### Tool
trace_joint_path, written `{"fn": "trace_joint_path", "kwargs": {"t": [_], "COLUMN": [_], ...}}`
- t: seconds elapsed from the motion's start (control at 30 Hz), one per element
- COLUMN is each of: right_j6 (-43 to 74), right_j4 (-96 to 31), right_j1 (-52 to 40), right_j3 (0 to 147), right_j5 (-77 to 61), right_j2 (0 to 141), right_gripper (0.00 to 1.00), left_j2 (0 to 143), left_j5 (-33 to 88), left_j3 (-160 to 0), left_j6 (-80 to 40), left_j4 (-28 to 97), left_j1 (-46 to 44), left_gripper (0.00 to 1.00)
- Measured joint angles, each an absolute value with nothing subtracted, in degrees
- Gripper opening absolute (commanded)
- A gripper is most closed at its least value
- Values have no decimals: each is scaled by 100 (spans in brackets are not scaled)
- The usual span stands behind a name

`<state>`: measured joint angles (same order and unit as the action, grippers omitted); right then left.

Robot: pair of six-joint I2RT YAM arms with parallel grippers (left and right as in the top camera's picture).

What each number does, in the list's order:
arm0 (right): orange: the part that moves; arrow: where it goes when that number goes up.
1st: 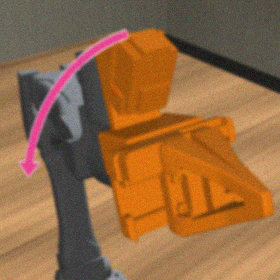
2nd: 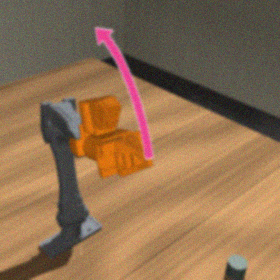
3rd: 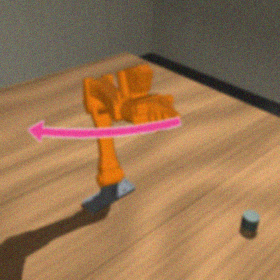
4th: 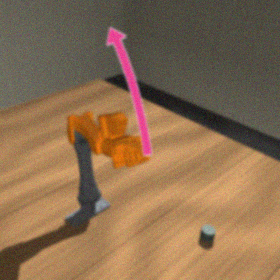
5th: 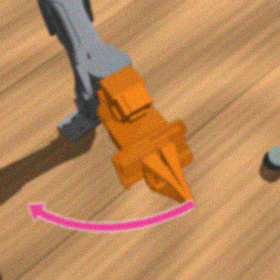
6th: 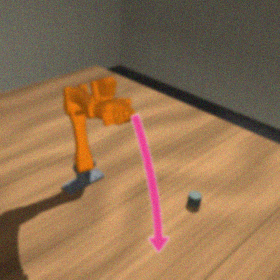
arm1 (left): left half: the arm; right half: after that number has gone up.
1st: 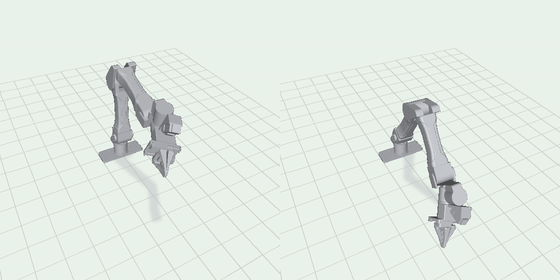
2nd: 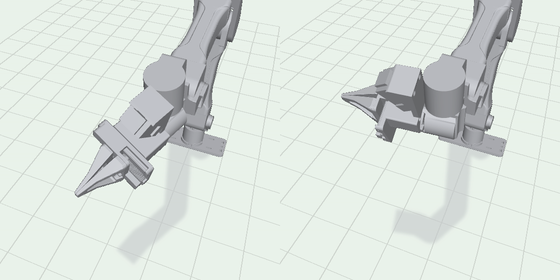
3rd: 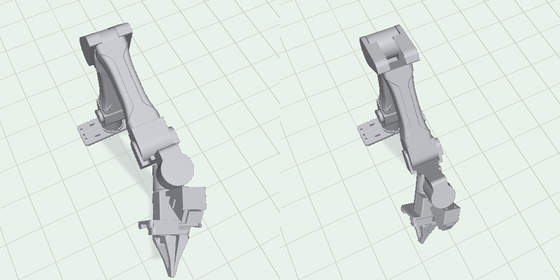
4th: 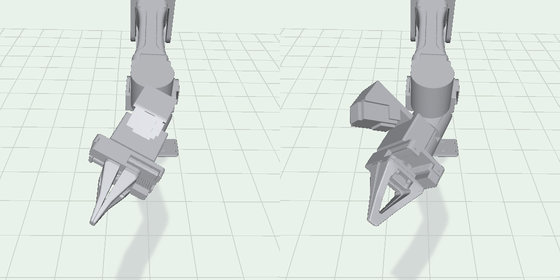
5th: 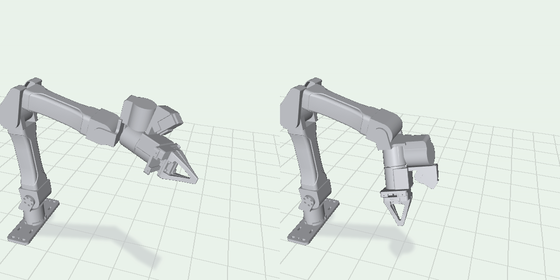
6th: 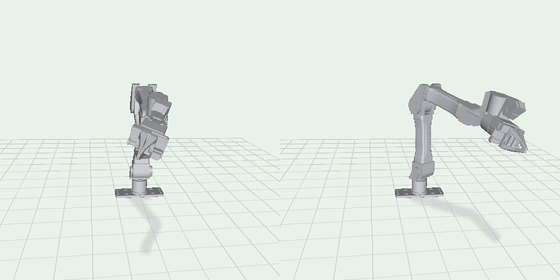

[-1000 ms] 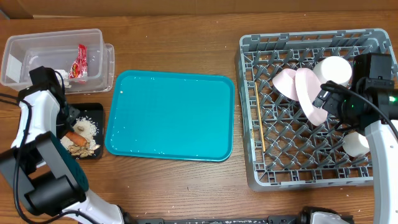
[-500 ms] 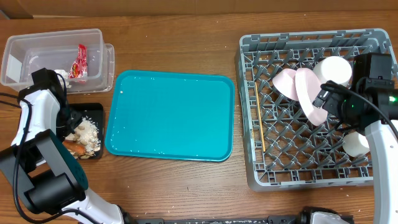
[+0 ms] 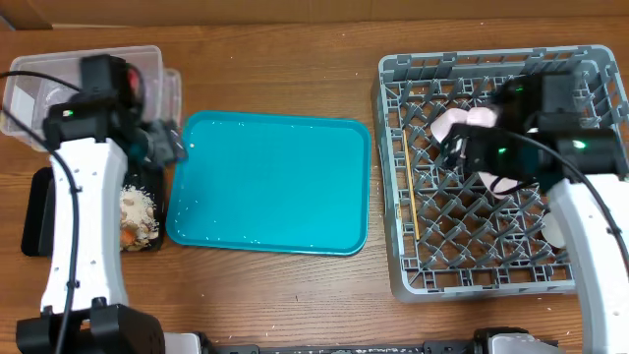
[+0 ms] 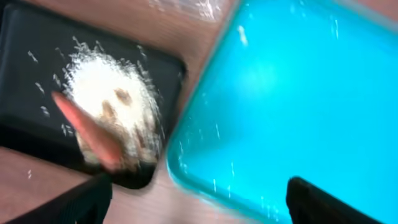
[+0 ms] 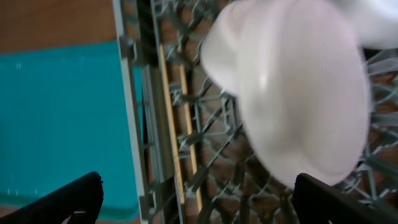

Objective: Sort waste into correct bins and load items into the dishwasher

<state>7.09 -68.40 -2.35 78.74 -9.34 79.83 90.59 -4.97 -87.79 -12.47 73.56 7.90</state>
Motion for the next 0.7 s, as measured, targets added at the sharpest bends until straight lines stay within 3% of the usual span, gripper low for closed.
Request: {"fn": "trace_joint_path", "kwargs": {"t": [0.17, 0.27, 0.43, 0.7], "right_j6": [561, 537, 534, 534], "right_j4": [-7205, -7301, -6814, -5662], "right_j1": [-298, -298, -298, -298], "right_j3": [7872, 7872, 7470, 5791], "right_j5": [-1011, -1000, -851, -696], "right_j2": [8138, 8077, 7441, 4952], "right_gripper": [100, 100, 100, 100], "left_j2": [9087, 9024, 8058, 4584], "left_j5": [-250, -174, -99, 143], "left_j3": [-8774, -8735, -8012, -6114], "left_j6": [-1002, -956, -919, -1068], "left_j4": [8632, 8735, 8014, 6302], "left_j1": [674, 672, 672, 672], "left_gripper": [97, 100, 100, 100]}}
